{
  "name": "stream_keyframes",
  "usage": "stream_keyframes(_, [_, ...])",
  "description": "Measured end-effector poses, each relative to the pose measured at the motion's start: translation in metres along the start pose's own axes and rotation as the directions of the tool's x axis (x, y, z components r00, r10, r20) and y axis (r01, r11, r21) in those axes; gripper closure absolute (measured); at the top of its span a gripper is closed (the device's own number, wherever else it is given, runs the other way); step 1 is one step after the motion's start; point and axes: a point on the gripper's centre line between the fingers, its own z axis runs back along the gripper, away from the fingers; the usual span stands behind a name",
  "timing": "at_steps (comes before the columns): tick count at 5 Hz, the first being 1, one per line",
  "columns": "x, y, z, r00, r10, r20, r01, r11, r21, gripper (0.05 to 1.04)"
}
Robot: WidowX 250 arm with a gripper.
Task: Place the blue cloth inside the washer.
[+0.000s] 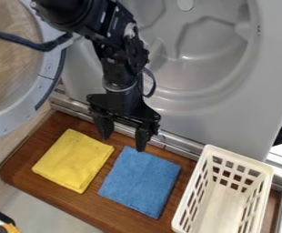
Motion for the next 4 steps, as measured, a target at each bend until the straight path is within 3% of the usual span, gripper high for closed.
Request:
stream_keyframes(1, [-0.002,-0.001,-0.004,1.000,0.005,-0.014,-0.005,1.000,-0.004,0.085])
stream_keyframes(2, [-0.008,-0.006,-0.023,1.000,-0.007,-0.025,0.006,0.999,-0.033,0.085])
stream_keyframes(4, [-0.010,-0.015,-0.081,0.999,0.002,0.039,-0.004,0.998,0.055,0.085])
